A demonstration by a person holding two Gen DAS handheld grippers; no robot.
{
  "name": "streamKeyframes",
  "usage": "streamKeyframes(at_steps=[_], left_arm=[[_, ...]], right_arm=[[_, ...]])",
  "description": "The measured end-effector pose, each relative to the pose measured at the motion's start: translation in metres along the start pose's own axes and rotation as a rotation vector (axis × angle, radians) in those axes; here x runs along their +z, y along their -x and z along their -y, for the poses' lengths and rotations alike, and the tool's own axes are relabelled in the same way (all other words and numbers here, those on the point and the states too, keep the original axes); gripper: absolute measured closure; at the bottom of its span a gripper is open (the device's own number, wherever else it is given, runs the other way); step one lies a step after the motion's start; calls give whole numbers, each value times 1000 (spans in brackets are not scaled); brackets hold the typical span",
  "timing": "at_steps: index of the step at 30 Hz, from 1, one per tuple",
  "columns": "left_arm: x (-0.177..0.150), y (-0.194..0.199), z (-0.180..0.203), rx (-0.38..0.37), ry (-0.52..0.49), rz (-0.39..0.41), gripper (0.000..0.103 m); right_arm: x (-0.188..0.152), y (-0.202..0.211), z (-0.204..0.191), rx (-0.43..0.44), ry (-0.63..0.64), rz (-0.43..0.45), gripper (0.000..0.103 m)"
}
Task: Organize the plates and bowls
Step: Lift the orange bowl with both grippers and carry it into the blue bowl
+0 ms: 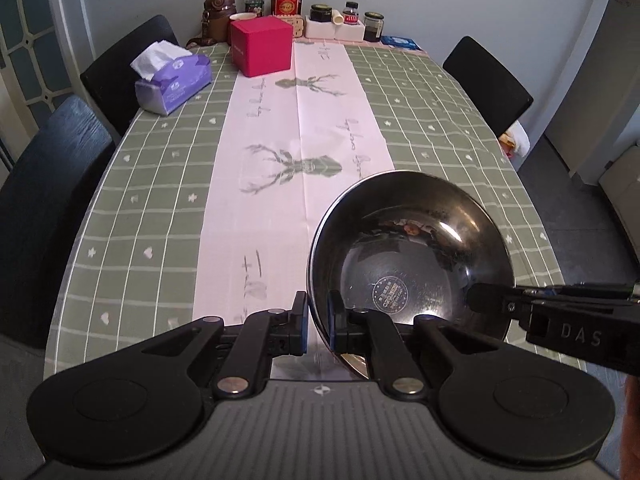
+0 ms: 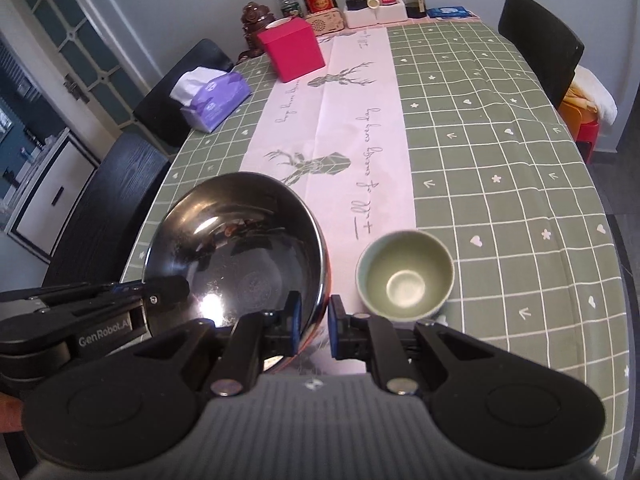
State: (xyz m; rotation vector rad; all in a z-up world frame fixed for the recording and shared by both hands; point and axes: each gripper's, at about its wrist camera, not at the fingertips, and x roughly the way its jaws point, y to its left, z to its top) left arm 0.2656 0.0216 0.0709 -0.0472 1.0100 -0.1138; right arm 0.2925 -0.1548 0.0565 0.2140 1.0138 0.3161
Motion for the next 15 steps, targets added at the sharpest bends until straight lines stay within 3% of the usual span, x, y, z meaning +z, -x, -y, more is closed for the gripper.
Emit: streamKeyframes(at_steps=[15], left_arm=[[-63, 44, -36, 10, -17, -63, 92]], right_arm=[[-64, 22, -55, 32, 134, -70, 91]])
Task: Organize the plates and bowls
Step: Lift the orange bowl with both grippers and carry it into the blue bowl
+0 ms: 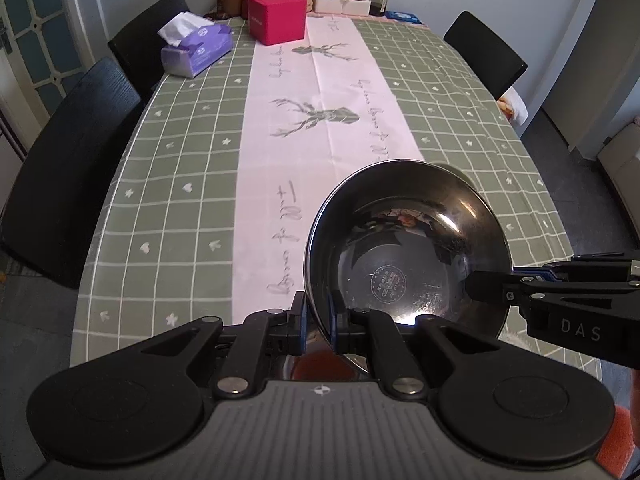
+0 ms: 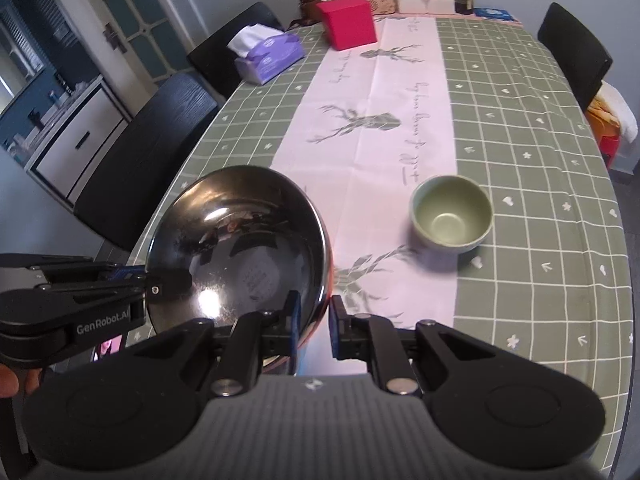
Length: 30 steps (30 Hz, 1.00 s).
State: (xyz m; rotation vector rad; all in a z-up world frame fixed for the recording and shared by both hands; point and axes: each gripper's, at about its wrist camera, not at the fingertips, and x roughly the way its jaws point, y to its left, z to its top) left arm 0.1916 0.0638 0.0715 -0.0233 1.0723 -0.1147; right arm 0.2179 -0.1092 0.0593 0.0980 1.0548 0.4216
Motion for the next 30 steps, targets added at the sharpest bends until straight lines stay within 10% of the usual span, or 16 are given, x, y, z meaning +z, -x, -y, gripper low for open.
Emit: streamKeyframes(at_steps=[30], left_arm=[[-47, -44, -31, 16, 2, -221, 90]], right_arm=[[-33, -68, -29, -7, 81, -210, 91]])
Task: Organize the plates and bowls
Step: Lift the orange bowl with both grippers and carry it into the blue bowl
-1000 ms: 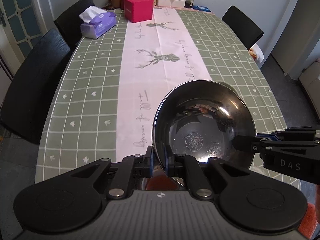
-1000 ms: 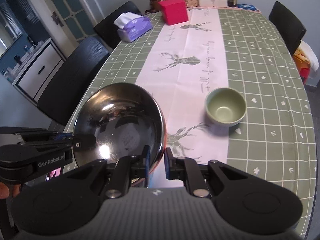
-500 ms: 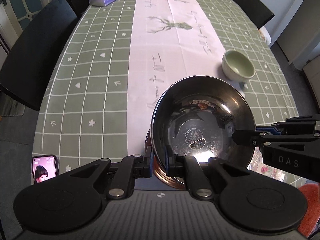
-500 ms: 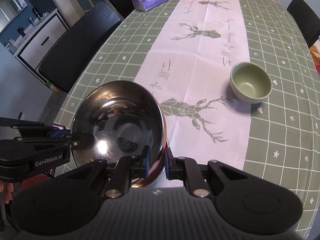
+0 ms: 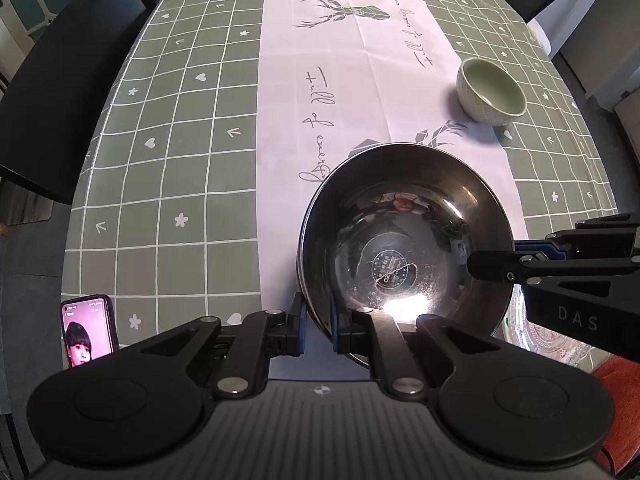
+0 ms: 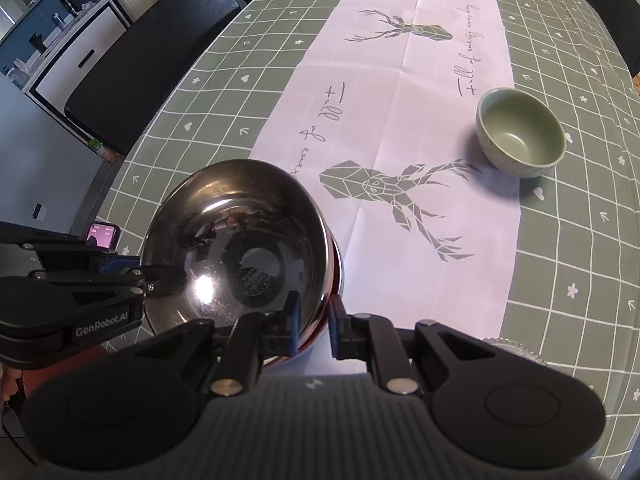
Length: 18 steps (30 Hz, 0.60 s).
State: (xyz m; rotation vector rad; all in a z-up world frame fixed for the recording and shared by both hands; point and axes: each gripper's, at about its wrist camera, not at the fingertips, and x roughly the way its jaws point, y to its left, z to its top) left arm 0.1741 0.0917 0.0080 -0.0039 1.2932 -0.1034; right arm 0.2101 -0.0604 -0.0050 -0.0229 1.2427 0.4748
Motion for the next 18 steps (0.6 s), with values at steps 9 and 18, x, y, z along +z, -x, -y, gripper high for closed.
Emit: streamKeyframes(at_steps=[9, 18], left_arm=[[-1, -6, -1, -3, -4, -24, 90], [2, -10, -3, -5, 0, -36, 89]], right_arm=[[1, -8, 0, -6, 3, -19, 91], [2, -11, -1, -15, 3, -22, 92]])
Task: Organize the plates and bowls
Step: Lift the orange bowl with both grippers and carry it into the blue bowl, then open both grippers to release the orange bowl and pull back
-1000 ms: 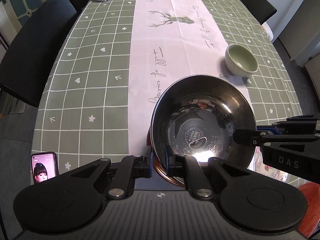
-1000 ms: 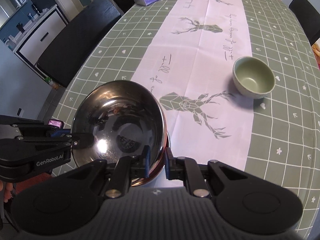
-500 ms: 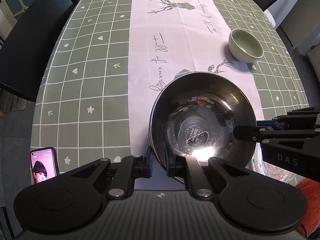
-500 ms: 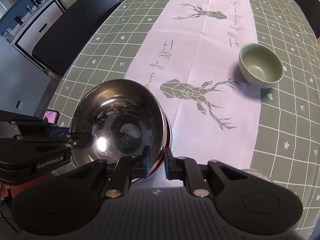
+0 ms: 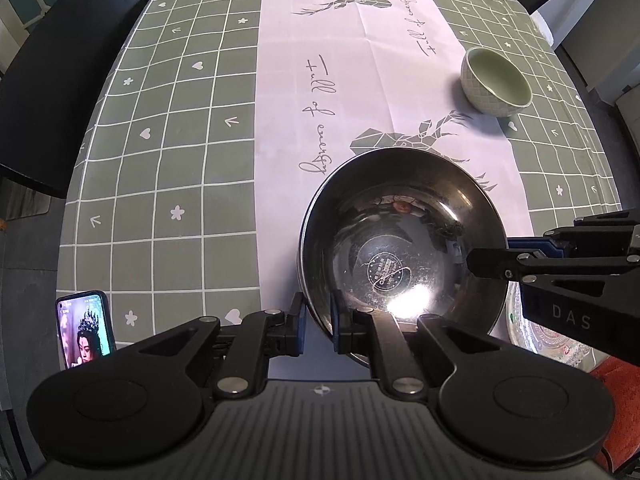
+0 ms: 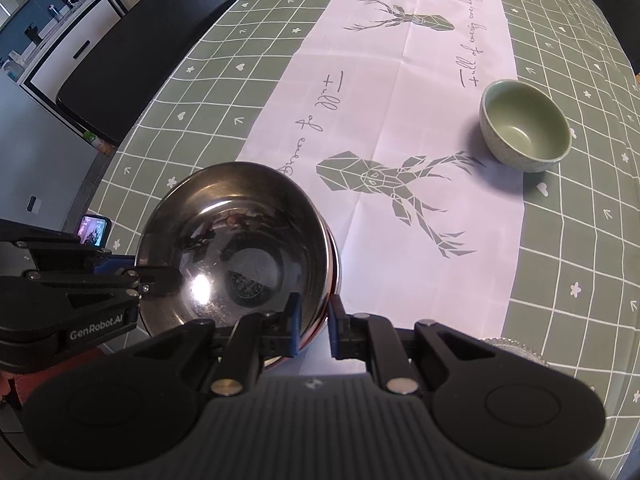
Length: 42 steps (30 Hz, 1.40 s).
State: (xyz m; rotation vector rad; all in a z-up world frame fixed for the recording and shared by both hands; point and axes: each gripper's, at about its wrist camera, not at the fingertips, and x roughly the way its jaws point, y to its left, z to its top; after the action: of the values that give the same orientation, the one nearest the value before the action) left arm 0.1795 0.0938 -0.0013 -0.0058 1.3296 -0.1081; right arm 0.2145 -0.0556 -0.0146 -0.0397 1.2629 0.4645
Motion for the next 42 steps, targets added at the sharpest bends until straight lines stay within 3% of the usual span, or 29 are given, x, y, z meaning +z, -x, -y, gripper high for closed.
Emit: streamKeyframes(at_steps=[21, 25, 27, 29, 31, 38, 42], left_arm=[[1, -5, 3, 3, -35, -5, 88], [2, -4, 2, -8, -41, -2, 86], [2, 1, 3, 5, -69, 31, 75], [2, 7, 5, 28, -108, 69, 70], [4, 15, 6, 30, -134, 113, 69], [16, 44, 11, -40, -194, 249, 62], [21, 61, 25, -37, -249, 342, 62]], right_arm=[[-1, -4, 2, -6, 4, 2, 94], [-1, 0, 3, 4, 9, 14, 89], [0, 4, 2, 3, 14, 31, 89], [0, 9, 2, 2, 24, 50, 81], [0, 16, 3, -3, 34, 72, 74], [4, 39, 20, 8, 6, 151, 66], [4, 53, 38, -17, -33, 196, 51]])
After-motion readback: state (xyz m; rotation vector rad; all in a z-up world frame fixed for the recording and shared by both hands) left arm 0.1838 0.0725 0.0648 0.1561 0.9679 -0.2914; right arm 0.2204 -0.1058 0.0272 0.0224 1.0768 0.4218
